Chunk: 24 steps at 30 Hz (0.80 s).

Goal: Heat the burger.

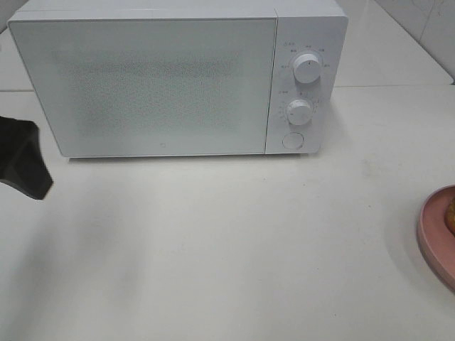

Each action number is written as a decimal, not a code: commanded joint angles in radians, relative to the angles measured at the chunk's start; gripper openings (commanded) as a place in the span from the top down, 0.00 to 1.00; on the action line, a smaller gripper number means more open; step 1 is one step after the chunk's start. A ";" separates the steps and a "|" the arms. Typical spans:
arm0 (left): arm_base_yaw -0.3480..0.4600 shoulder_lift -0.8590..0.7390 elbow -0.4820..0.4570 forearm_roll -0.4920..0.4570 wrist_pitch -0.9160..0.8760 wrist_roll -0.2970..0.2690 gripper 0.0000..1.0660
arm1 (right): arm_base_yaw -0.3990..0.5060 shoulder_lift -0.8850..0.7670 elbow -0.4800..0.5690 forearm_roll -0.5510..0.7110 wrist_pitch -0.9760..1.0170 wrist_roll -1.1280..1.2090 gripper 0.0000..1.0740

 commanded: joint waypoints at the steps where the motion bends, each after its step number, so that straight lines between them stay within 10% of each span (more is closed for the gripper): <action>1: 0.066 -0.040 0.003 -0.016 0.056 -0.007 0.06 | -0.007 -0.027 0.003 0.002 -0.014 -0.008 0.29; 9: 0.251 -0.246 0.122 0.036 0.113 0.012 0.06 | -0.007 -0.027 0.003 0.002 -0.014 -0.008 0.29; 24: 0.284 -0.638 0.327 0.037 0.112 0.024 0.06 | -0.007 -0.027 0.003 0.002 -0.014 -0.008 0.29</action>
